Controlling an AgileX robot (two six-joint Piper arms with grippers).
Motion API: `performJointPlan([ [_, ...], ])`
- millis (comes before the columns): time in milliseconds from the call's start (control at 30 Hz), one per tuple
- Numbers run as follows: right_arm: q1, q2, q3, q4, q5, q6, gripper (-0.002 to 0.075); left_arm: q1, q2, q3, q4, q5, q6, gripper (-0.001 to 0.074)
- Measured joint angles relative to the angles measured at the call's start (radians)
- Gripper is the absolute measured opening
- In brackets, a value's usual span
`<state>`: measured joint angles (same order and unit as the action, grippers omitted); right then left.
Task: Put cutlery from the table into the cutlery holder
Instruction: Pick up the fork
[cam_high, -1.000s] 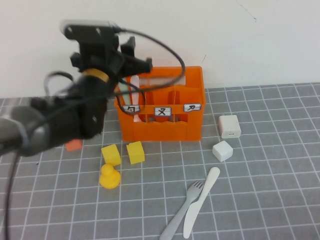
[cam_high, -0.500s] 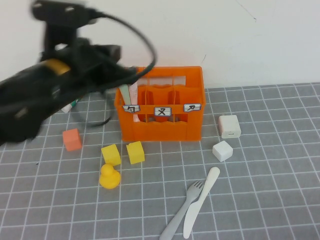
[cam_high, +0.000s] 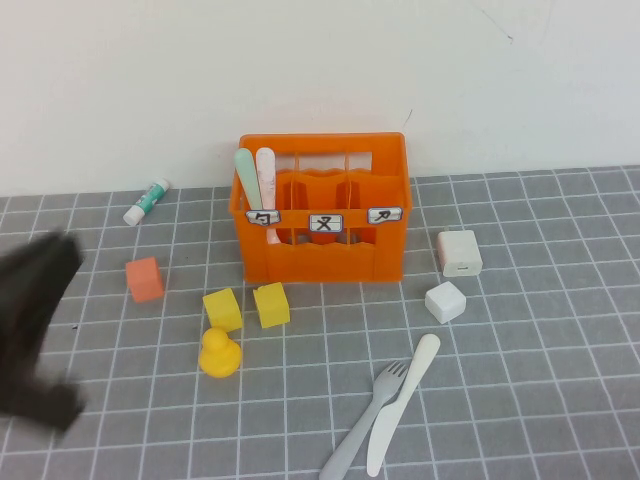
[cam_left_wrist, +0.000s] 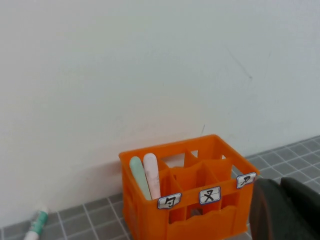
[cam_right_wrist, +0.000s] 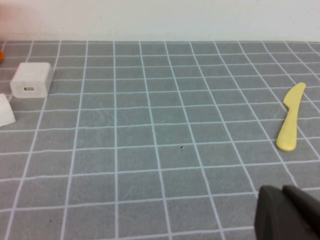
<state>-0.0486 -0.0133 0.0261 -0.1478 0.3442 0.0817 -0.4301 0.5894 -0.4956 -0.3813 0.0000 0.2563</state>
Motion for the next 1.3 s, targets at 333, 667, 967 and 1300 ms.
performJointPlan([
  [333,0.000,0.000,0.000,0.000,0.000,0.000,-0.0003,0.005,-0.394,0.285,0.022,-0.025,0.105,0.0000],
  [667,0.000,0.000,0.000,0.000,0.000,0.000,-0.0003,0.299,-0.527,0.426,0.155,0.066,-0.043,0.0000],
  [967,0.000,0.000,0.000,0.000,0.000,0.000,-0.0003,0.487,-0.532,0.455,0.263,0.250,-0.122,0.0000],
  [1300,0.000,0.000,0.000,0.000,0.000,0.000,-0.0003,0.499,-0.599,0.521,0.293,0.272,-0.239,0.0000],
])
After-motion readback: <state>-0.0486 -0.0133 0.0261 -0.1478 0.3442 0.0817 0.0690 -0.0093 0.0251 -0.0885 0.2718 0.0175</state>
